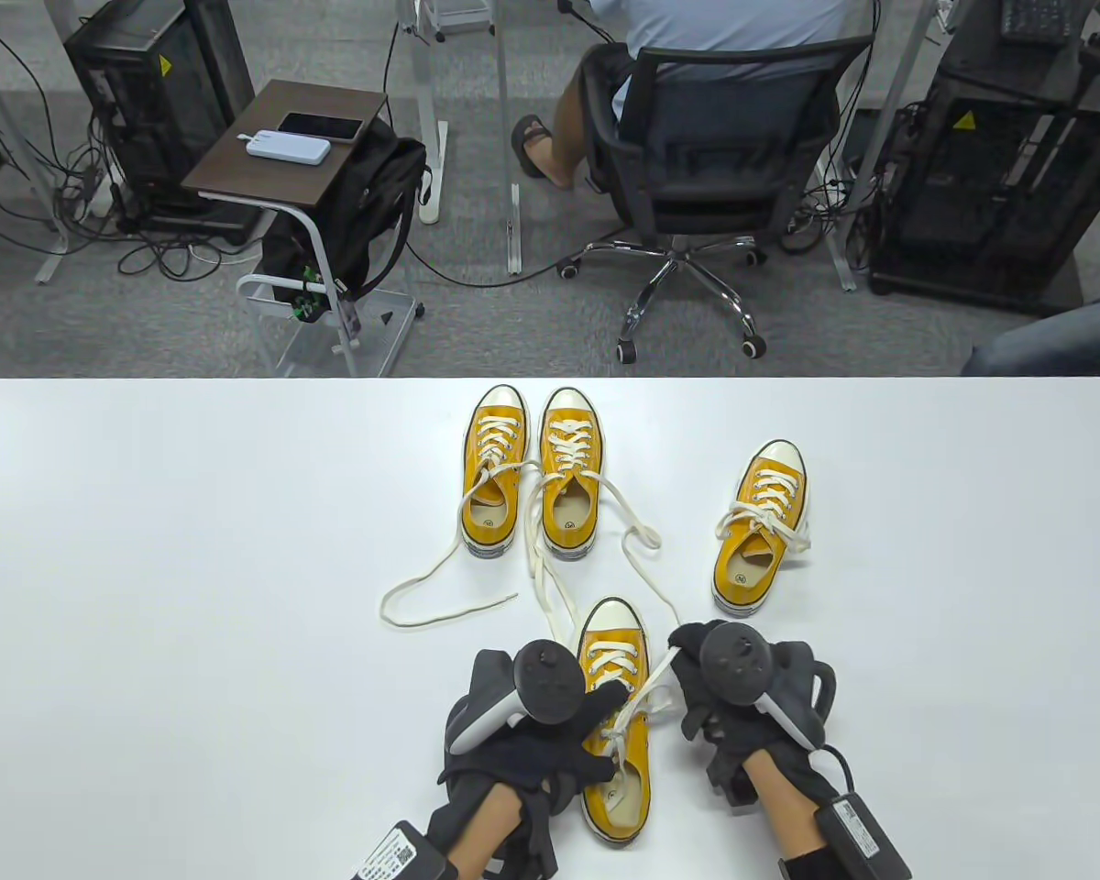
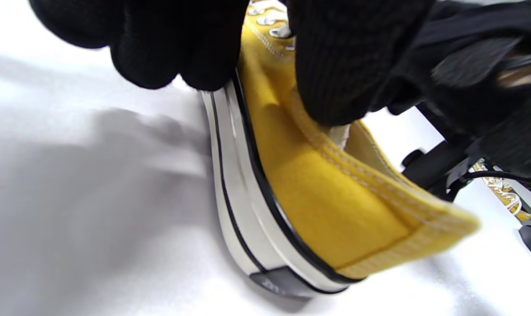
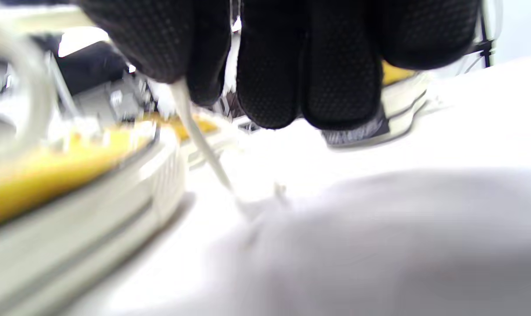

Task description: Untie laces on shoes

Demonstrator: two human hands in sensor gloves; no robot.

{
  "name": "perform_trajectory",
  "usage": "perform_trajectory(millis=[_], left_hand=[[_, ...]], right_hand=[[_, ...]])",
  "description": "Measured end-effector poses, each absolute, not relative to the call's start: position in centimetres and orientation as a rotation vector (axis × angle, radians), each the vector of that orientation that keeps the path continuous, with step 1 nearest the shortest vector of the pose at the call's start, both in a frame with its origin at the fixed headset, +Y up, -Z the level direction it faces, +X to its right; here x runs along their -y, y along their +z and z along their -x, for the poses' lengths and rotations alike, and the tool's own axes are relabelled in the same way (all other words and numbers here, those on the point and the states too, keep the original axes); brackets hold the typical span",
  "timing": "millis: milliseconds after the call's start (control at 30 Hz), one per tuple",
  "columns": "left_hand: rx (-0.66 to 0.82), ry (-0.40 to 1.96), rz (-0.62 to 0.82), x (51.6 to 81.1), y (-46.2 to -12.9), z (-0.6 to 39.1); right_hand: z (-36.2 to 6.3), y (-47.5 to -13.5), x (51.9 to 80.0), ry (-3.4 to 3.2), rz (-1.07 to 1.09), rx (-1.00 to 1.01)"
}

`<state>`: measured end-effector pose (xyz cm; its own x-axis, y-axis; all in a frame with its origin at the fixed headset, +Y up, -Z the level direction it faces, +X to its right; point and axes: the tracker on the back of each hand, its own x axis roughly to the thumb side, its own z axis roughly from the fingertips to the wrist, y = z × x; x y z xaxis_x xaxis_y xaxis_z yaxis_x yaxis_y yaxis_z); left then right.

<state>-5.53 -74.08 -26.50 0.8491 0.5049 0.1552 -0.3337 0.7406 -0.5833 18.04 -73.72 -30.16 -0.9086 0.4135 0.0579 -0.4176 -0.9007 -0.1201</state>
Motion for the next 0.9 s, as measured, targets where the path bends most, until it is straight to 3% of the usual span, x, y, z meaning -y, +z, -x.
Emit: perform_trajectory(millis=[433, 700, 900], left_hand=[[0.299, 0.437, 0.576, 73.9, -26.4, 5.3], [0.298, 0.436, 0.569, 73.9, -26.4, 5.2], [0.299, 0.445, 0.573, 74.0, -26.4, 5.2]], right_hand=[[-26.6, -27.2, 68.1, 2.324, 0.258, 0.571], [-33.7, -24.8, 68.0, 1.928, 0.581, 0.776], [-35.7, -23.7, 68.3, 1.82, 0.679, 0.837]])
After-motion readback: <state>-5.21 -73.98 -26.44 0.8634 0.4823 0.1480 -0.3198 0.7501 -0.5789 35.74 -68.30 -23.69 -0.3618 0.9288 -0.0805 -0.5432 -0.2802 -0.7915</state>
